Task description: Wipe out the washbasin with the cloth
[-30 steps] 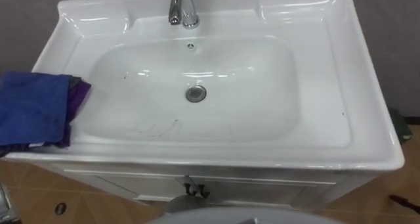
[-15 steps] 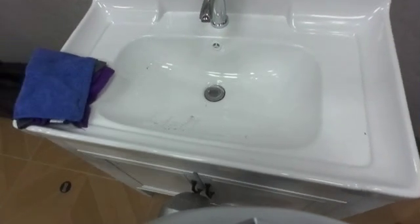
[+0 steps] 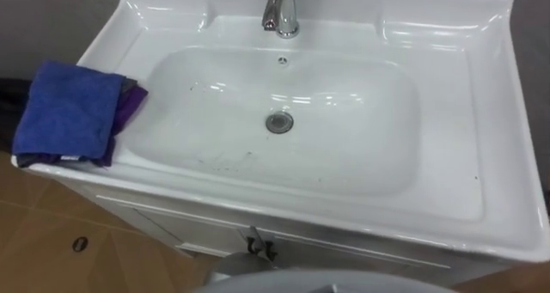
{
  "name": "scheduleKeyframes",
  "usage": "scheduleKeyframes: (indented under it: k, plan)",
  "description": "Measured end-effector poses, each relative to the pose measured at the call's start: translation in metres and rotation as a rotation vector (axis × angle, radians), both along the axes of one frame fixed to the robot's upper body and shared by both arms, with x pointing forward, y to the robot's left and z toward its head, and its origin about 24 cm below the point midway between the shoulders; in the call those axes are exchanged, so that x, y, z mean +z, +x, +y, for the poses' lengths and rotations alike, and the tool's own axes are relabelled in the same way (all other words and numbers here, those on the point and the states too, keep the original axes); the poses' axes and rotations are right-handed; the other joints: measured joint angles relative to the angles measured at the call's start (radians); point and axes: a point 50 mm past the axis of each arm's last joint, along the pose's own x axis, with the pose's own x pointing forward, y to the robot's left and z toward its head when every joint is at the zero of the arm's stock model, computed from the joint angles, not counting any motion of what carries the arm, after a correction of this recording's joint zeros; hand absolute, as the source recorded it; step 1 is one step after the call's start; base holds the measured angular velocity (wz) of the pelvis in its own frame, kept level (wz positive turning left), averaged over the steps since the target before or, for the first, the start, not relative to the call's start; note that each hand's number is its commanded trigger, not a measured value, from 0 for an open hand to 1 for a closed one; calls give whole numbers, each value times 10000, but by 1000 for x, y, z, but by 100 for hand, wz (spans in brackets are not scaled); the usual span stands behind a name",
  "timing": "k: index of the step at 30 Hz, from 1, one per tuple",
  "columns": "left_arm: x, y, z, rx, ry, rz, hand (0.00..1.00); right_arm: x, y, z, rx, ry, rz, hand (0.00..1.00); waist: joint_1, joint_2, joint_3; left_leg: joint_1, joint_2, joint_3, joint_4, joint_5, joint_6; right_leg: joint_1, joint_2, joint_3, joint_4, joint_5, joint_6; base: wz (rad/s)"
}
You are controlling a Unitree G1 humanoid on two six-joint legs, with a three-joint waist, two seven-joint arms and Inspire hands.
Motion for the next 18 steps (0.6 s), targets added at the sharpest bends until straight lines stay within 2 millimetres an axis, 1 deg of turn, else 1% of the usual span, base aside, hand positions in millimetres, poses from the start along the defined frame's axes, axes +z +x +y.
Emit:
scheduleKeyframes:
  k: [1, 2, 4, 6, 7, 9, 10, 11, 12, 13, 14, 16, 18]
  plan:
    - [-5, 1, -5, -215, -495, 18, 0, 0, -1, 0, 2, 15, 3, 0, -118, -31, 0, 23, 7, 59, 6, 0, -1, 21, 0, 2, -6, -1, -1, 5]
    - [-7, 1, -8, -277, -703, -16, 0, 0, -2, 0, -1, 22, 28, 0, -164, -47, 3, 32, 15, 86, 7, -1, 0, 28, -1, 3, -7, 0, -2, 0]
    - [-16, 10, -16, -730, -1520, -123, 0, -2, -2, 1, -40, 133, 122, 0, -285, -82, 5, 65, 38, 179, -12, 1, 0, 30, 1, 52, -4, 7, -16, -6]
    - [-21, 13, -22, -1143, -2230, -210, 0, -2, -3, 3, -50, 202, 130, 0, -412, -100, 8, 137, 156, 463, -74, 1, 0, 29, 0, 117, 1, 11, -23, -13]
    - [-22, 15, -24, -1253, -2439, -281, 0, -3, -1, 4, -28, 224, 73, 0, -430, -114, 10, 167, 163, 526, -104, 2, 0, 29, -7, 134, 1, 15, -30, -14]
    - [-27, 23, -29, -1798, -3126, -475, 0, -3, 1, 6, -33, 297, 17, 0, -721, -187, 54, 142, 157, 571, -109, 7, 2, -3, -8, 133, 0, 16, -32, -5]
    - [-28, 25, -30, -1985, -3295, -467, 0, -3, 2, 5, -30, 293, -14, 0, -770, -204, 55, 120, 160, 597, -106, 7, 3, -36, -8, 144, 1, 16, -33, 0]
    - [-31, 32, -32, -2403, -3597, -475, 0, -3, 4, 5, -2, 287, -37, 0, -924, -242, 65, 32, 163, 613, -85, 7, 3, -107, -6, 153, 1, 25, -48, -5]
    - [-33, 40, -34, -2776, -3860, -553, 0, -3, 5, 5, 38, 288, -52, 0, -993, -272, 85, -22, 165, 630, -73, 7, 5, -163, -5, 163, 2, 37, -59, -5]
    - [-34, 44, -35, -2952, -3996, -589, 0, -3, 6, 5, 74, 292, -46, 0, -997, -292, 86, -35, 167, 656, -73, 6, 6, -187, -5, 177, 4, 41, -59, -3]
    - [-36, 53, -35, -3231, -4187, -714, 0, -4, 6, 6, 103, 341, -41, 0, -1034, -333, 96, -65, 180, 742, -79, 3, 10, -227, -6, 185, 5, 46, -59, -4]
    - [-39, 68, -36, -3765, -4511, -953, 0, -4, 8, 7, 152, 391, -44, 0, -1080, -393, 135, -99, 228, 897, -94, -10, 27, -278, -6, 208, 4, 54, -57, -2]
    - [-40, 73, -38, -4110, -4827, -1017, 0, -4, 8, 7, 231, 373, -22, 0, -1183, -400, 137, -96, 222, 934, -104, -19, 39, -282, -6, 227, 4, 59, -48, 0]
